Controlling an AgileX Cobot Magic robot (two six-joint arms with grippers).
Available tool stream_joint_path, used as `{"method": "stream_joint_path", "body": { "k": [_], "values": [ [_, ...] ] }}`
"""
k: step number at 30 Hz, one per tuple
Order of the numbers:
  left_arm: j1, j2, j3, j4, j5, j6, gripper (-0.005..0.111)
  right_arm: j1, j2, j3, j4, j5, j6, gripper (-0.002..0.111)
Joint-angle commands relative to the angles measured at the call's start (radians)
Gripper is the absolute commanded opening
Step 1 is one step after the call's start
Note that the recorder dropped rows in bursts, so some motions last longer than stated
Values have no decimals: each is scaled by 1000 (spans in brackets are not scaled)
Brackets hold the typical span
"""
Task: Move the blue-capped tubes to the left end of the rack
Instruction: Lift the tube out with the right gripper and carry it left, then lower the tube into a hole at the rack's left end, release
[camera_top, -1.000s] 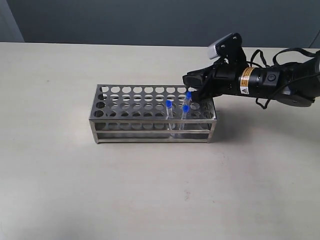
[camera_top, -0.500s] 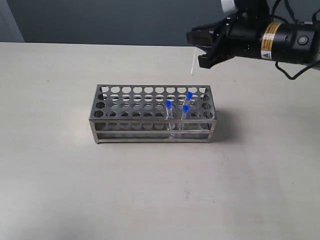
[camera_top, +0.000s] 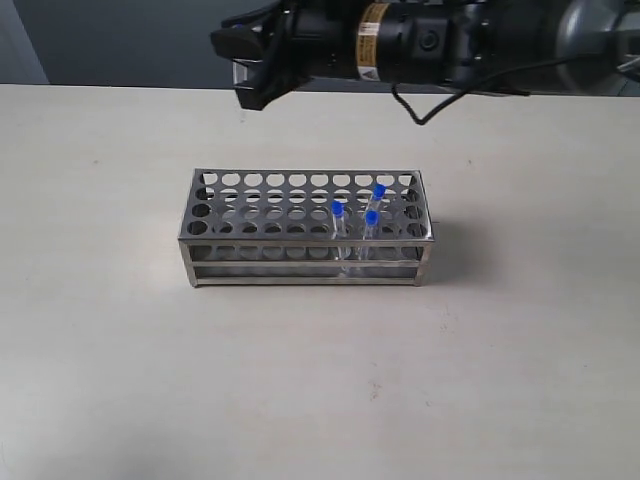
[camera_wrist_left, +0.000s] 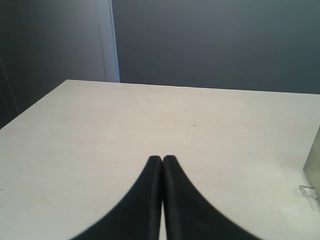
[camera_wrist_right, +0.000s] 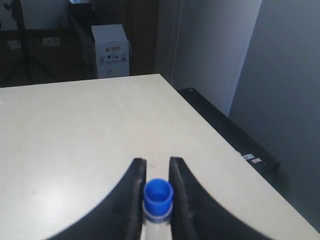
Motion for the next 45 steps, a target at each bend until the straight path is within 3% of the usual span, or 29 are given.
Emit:
{"method": "stream_joint_path", "body": {
  "k": [1,11,23,26,31,45],
  "values": [
    [-7,-4,3,-4,0,-3,0,35,104,-115,-3,13,61,0],
    [-7,-4,3,-2,0,-3,0,119,225,-193,-10,101,86,0],
    [-7,-4,3,-2,0,-3,0,122,225,-193,-18,178,110,0],
    [-7,-4,3,-2,0,-3,0,122,225,-193,-55,204,119,0],
    [-7,-4,3,-2,0,-3,0,122,225,-193,-247,212,295,0],
    [-7,-4,3,-4,0,-3,0,122,258,-193,-190,168,312,1]
  ]
}}
